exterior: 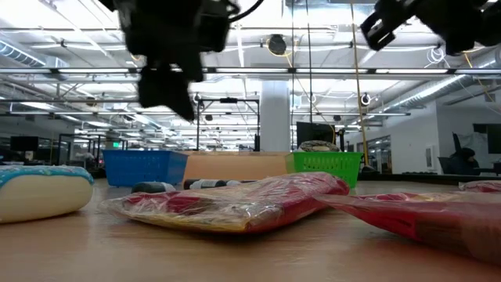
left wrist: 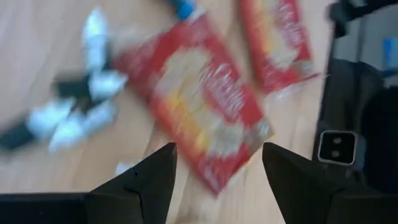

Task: Pick & Place Food Item
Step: Put the blue doughnut into the green bin

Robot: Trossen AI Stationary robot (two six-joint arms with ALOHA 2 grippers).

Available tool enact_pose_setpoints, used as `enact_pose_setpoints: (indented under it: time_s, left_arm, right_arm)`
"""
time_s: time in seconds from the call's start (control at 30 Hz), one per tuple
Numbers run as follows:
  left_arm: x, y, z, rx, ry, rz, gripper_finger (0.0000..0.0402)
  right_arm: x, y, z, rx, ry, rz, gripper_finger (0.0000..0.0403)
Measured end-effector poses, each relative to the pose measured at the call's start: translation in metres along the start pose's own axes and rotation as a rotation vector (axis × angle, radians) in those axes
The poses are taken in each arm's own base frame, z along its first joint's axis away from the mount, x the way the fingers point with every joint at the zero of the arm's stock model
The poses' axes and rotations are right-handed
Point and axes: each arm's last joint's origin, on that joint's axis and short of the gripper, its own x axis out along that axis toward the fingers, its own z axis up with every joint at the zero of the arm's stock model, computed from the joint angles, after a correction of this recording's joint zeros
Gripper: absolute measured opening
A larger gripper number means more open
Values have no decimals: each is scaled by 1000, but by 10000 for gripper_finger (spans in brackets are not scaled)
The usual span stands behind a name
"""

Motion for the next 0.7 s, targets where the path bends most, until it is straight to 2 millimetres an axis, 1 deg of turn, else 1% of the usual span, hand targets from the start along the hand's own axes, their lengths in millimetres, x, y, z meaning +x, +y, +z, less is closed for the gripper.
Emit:
enact_pose_setpoints:
  time_s: [0.1, 0.2, 0.27, 0.33, 0.43, 0.5, 0.57, 0.7]
  left_arm:
    - [-10, -2, -16, -61, 63, 97, 241]
    - [-20, -4, -36, -82, 135, 217, 241]
    - [-27, -9, -48, -90, 149, 270, 241]
    - [-29, -14, -58, -87, 152, 311, 241]
    - [-27, -24, -71, -9, 120, 342, 241]
    - [-22, -28, -76, 54, 113, 365, 241]
    - [-15, -27, -81, 76, 140, 384, 241]
    - [-5, -25, -82, 86, 215, 358, 241]
  right_arm:
    - [8, 13, -4, 5, 16, 90, 210]
    - [16, 31, -4, -37, -4, 211, 210]
    - [19, 40, -4, -68, -19, 278, 210]
    - [21, 48, -4, -100, -33, 327, 210]
    - [22, 53, -6, -131, -33, 362, 210]
    - [23, 55, -7, -141, -30, 369, 210]
    - [23, 55, -7, -142, -29, 372, 210]
    - [23, 55, -7, -143, -29, 372, 210]
